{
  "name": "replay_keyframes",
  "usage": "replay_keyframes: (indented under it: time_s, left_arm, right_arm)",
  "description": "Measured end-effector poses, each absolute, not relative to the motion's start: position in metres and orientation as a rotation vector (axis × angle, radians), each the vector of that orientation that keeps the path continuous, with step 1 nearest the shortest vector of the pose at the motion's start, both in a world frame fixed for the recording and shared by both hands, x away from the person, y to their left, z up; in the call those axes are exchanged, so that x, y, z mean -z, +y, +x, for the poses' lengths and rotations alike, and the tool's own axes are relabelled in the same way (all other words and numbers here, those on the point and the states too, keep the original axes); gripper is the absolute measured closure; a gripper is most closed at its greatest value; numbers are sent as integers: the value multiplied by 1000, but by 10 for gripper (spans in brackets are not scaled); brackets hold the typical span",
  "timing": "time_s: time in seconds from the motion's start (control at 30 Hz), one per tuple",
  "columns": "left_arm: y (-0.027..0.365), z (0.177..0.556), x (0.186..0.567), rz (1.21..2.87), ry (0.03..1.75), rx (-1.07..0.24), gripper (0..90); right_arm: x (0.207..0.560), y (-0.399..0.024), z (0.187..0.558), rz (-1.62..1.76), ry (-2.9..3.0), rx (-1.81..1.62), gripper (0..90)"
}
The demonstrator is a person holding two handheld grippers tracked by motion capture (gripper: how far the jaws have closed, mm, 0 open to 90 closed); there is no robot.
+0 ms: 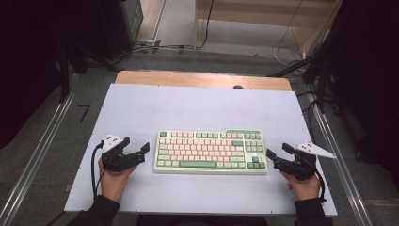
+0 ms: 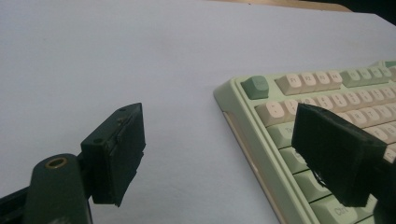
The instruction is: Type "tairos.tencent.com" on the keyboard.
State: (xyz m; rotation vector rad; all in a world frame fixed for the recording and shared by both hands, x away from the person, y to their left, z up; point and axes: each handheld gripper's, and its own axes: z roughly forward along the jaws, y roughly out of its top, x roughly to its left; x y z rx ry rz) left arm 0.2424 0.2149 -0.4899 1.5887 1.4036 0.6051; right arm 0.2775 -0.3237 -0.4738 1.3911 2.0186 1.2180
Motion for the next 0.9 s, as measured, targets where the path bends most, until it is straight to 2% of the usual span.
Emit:
replay_keyframes:
  time_s: [0.27, 0.9]
  left_arm:
    - [223, 238, 489, 1580, 1432, -668, 181]
    - [236, 238, 496, 1593, 1503, -676, 181]
  right_arm:
    - [476, -338, 274, 1418, 1989, -1181, 228]
    - [482, -374, 271, 1532, 1850, -1006, 210]
